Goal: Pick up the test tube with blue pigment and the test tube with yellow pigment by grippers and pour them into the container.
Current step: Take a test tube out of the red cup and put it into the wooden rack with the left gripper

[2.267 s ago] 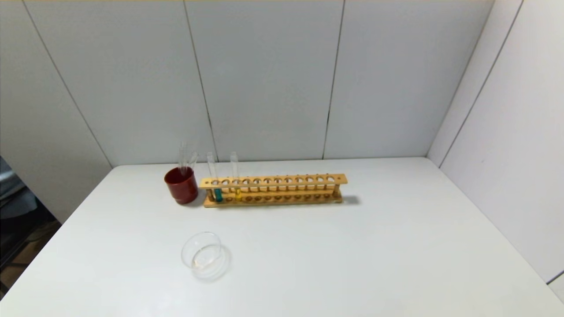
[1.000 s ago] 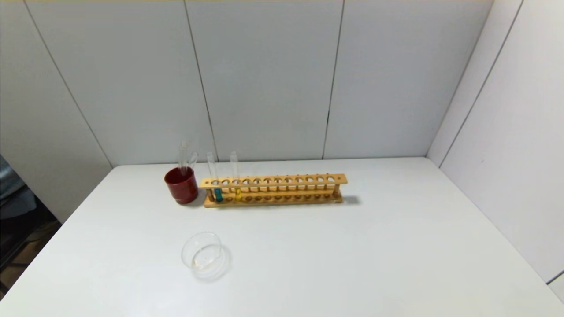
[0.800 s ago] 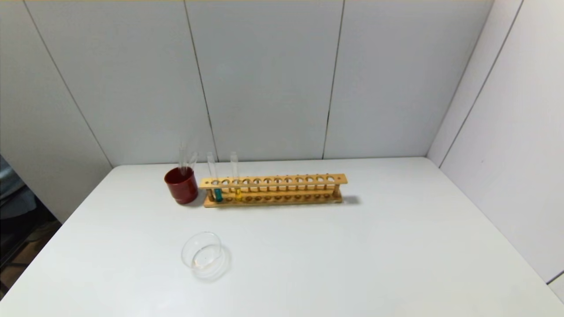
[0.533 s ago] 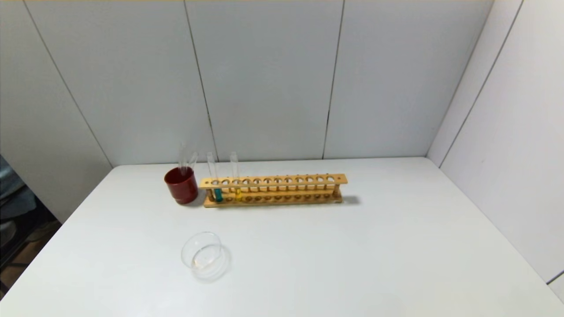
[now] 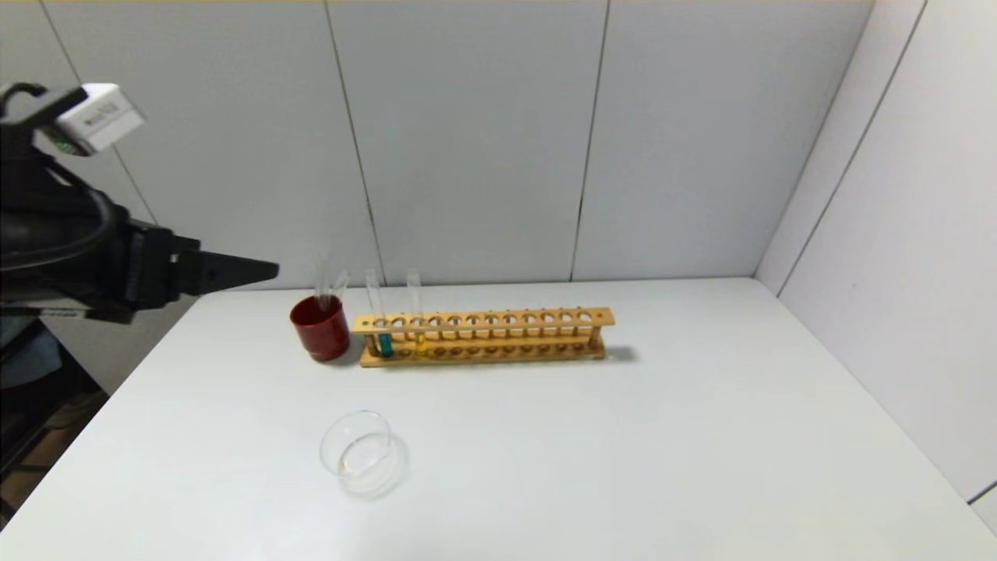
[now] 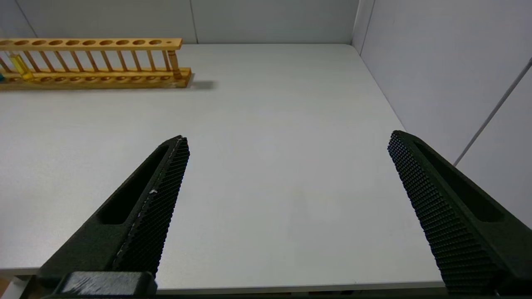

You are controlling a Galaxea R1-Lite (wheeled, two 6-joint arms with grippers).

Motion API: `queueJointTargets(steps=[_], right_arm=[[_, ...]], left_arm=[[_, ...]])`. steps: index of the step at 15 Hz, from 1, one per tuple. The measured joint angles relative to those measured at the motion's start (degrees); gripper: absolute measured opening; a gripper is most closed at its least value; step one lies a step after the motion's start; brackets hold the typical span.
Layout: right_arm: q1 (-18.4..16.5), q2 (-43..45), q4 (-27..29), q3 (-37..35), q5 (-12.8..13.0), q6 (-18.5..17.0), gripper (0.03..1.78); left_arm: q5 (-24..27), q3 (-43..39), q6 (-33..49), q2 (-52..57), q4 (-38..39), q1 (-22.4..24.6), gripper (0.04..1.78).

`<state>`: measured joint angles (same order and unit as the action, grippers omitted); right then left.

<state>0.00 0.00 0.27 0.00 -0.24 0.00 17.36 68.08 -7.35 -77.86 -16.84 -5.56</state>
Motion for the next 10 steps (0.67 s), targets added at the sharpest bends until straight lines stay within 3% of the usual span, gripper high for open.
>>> queueJointTargets(steps=[5,10], right_arm=[[0.0,0.0,0.0,0.0,0.0,0.0,1.75],[0.0,0.0,0.0,0.0,0.0,0.0,1.75]], left_arm=[[-5.2,2.6,6.1,-18.2,11.0,-3.1,1.75],[-7.7,3.4,8.7,-28.9,17.8,-3.8,1.75]])
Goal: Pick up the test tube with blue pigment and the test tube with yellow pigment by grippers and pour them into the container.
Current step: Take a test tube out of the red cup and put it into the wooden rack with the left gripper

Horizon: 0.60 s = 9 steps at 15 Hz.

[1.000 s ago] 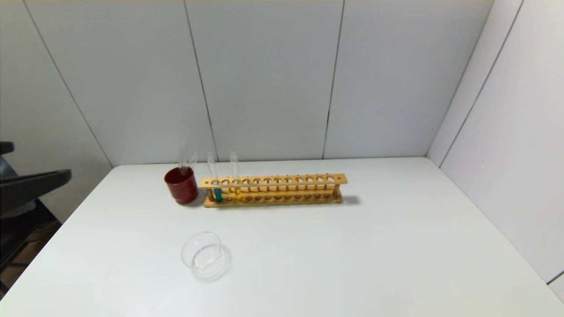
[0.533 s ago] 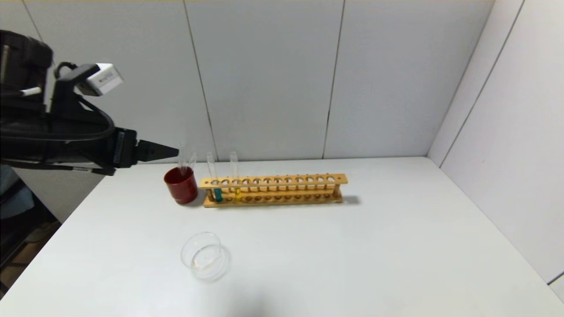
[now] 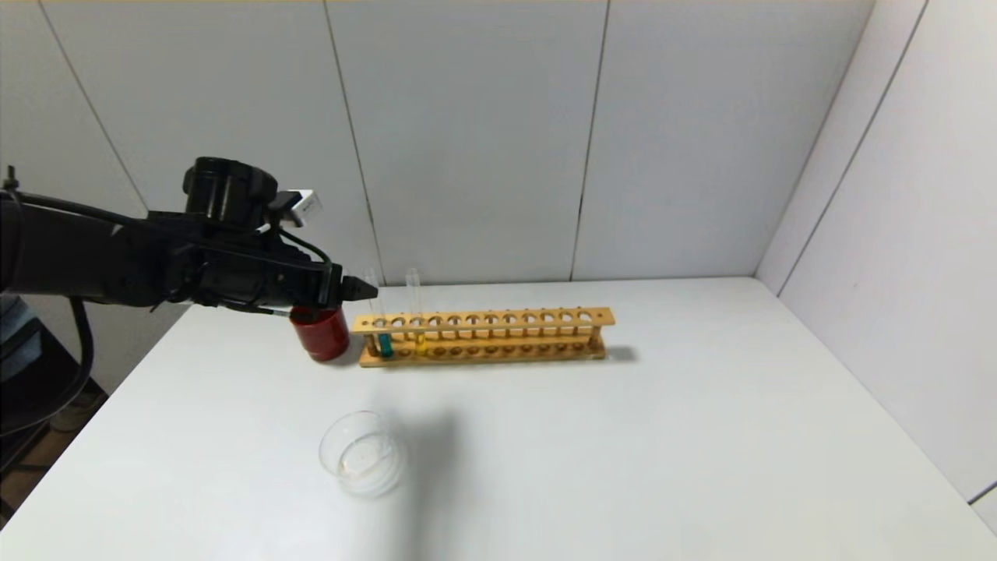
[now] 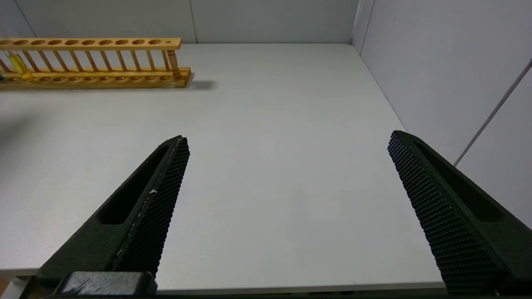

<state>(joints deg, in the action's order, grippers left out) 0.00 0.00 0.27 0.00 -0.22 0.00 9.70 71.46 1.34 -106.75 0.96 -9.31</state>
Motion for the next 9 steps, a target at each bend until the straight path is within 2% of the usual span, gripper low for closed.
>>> queueJointTargets(steps=[9], right_arm=[[0.0,0.0,0.0,0.0,0.0,0.0,1.75]], left_arm=[[-0.1,7.2,3.7,-9.8,0.3,-0.8,1.75]])
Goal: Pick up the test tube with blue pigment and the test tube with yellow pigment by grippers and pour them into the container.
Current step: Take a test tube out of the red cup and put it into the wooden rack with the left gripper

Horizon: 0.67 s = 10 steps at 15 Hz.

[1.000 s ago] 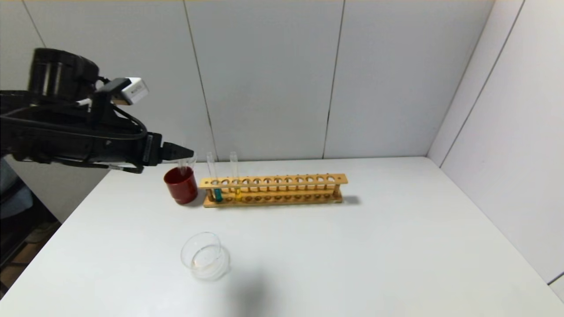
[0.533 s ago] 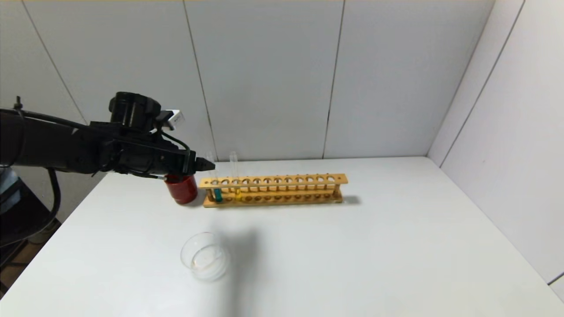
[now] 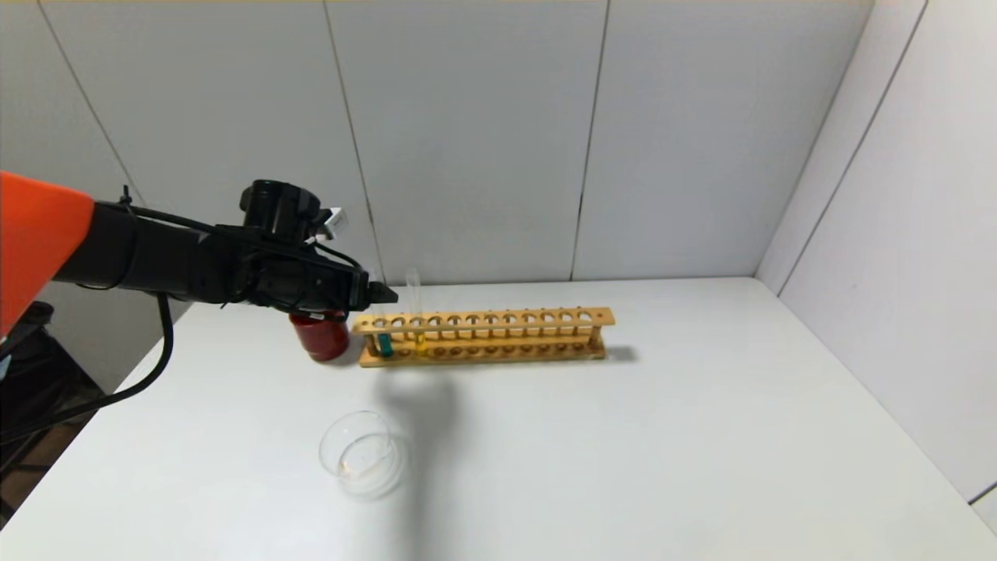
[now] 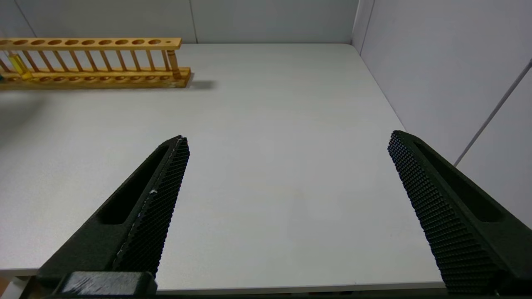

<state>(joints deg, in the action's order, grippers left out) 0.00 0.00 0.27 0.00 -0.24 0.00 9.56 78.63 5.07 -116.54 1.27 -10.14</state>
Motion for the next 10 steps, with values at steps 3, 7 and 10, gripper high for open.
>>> queueJointTargets(steps=[3,7,10], right_arm=[[0.0,0.0,0.0,0.0,0.0,0.0,1.75],[0.0,0.0,0.0,0.0,0.0,0.0,1.75],[0.0,0.0,0.0,0.0,0.0,0.0,1.75]], left_arm=[[0.0,1.9,0.5,-2.0,0.1,0.0,1.75],[0.0,4.7,1.7,-4.4,0.3,0.0,1.75],[0.0,6.2,1.9,-6.0,0.2,0.0,1.75]])
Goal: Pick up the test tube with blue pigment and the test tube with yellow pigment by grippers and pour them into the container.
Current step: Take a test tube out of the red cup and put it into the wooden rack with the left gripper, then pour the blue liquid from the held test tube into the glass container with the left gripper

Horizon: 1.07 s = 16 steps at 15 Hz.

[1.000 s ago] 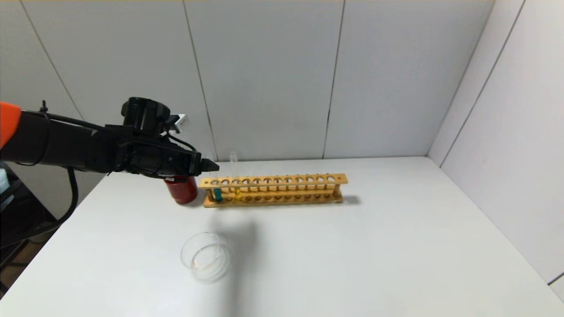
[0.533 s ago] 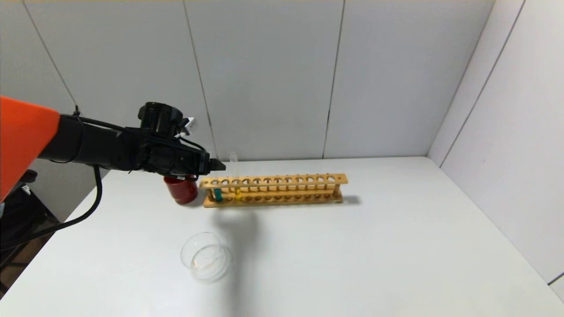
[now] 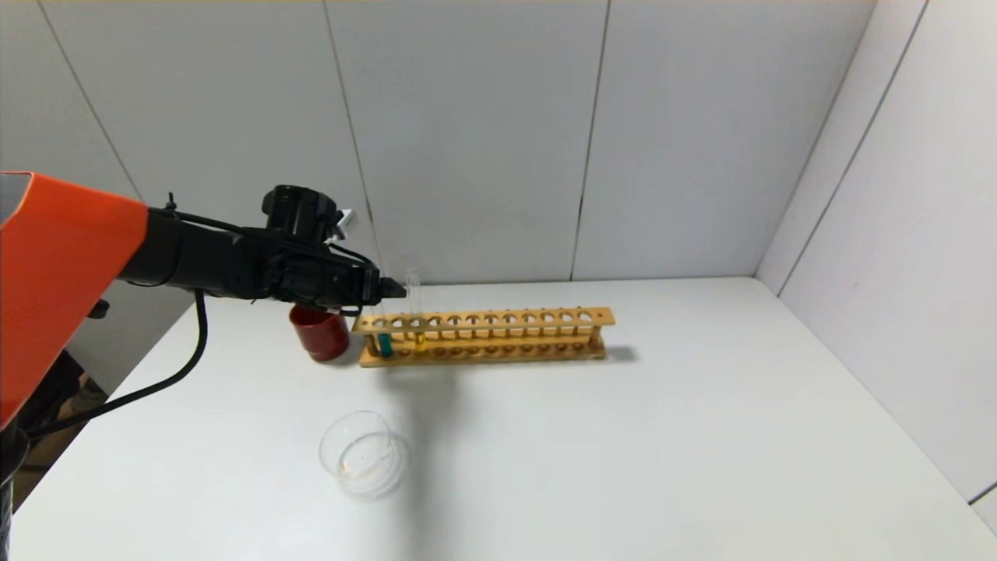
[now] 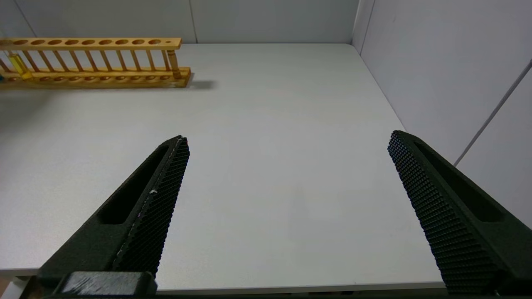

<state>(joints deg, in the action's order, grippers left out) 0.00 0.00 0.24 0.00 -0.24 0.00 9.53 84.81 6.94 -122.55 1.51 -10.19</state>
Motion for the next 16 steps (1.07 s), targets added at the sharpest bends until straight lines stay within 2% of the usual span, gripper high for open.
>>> queueJointTargets(steps=[3,5,7,10,12,13,16], right_arm=[[0.0,0.0,0.0,0.0,0.0,0.0,1.75],[0.0,0.0,0.0,0.0,0.0,0.0,1.75],[0.0,0.0,0.0,0.0,0.0,0.0,1.75],[0.0,0.0,0.0,0.0,0.0,0.0,1.75],[0.0,0.0,0.0,0.0,0.0,0.0,1.75],[0.0,0.0,0.0,0.0,0.0,0.0,1.75],[0.0,0.0,0.0,0.0,0.0,0.0,1.75]], left_arm=[[0.0,0.2,-0.1,-0.7,0.0,0.0,1.69],[0.0,0.3,-0.2,-1.0,0.0,-0.1,1.53],[0.0,0.4,-0.2,-1.5,0.0,-0.4,1.26],[0.0,0.4,-0.3,-2.0,0.0,-0.9,0.69],[-0.1,0.5,-0.4,-2.3,0.1,-1.0,0.41],[-0.3,0.5,-0.4,-2.4,0.4,-1.0,0.35],[-0.3,0.5,-0.3,-2.5,0.3,-1.1,0.34]])
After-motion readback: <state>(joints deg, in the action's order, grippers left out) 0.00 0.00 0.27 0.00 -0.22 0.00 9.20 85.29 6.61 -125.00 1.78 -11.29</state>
